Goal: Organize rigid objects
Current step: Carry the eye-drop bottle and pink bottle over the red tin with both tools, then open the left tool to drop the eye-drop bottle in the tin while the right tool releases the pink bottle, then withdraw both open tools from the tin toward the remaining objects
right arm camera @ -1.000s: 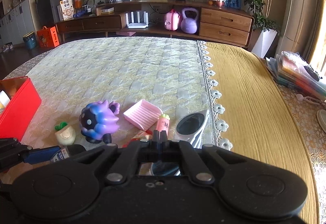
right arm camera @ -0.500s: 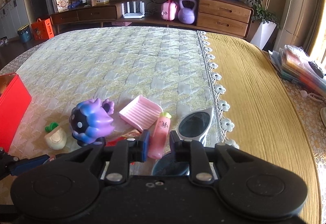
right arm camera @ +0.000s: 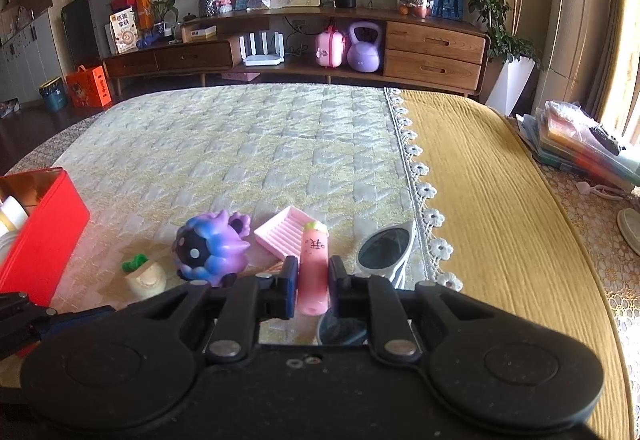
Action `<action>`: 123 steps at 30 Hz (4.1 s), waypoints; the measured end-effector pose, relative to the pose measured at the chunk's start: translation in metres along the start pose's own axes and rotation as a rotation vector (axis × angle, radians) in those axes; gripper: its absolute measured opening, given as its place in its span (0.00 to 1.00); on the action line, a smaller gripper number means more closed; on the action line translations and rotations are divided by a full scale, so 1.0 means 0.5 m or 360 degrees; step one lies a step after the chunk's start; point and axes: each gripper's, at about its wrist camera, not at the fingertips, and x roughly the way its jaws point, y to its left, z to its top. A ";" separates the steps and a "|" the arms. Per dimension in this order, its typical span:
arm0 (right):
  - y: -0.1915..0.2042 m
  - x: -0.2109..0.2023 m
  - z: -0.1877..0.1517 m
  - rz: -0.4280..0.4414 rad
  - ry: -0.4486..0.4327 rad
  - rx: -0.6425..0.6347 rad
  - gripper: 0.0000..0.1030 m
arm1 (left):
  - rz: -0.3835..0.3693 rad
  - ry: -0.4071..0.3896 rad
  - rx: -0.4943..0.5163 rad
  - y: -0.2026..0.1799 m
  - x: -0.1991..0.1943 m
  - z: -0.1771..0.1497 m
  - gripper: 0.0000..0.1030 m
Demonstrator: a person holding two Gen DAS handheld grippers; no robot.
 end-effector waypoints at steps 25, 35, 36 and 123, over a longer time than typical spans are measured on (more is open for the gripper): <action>0.189 -0.262 -0.014 0.0281 -0.0147 -0.0066 0.14 | 0.0132 -0.0117 -0.0150 0.093 -0.256 -0.013 0.38; 0.301 -0.255 -0.009 0.0379 -0.0140 -0.0144 0.14 | 0.0227 -0.0136 -0.0230 0.197 -0.303 -0.022 0.38; 0.309 -0.252 -0.008 0.0383 -0.0138 -0.0150 0.14 | 0.0240 -0.0138 -0.0233 0.206 -0.305 -0.022 0.38; 0.332 -0.259 -0.048 0.0568 -0.0056 -0.0091 0.97 | 0.0325 -0.0080 -0.0296 0.266 -0.265 0.017 0.73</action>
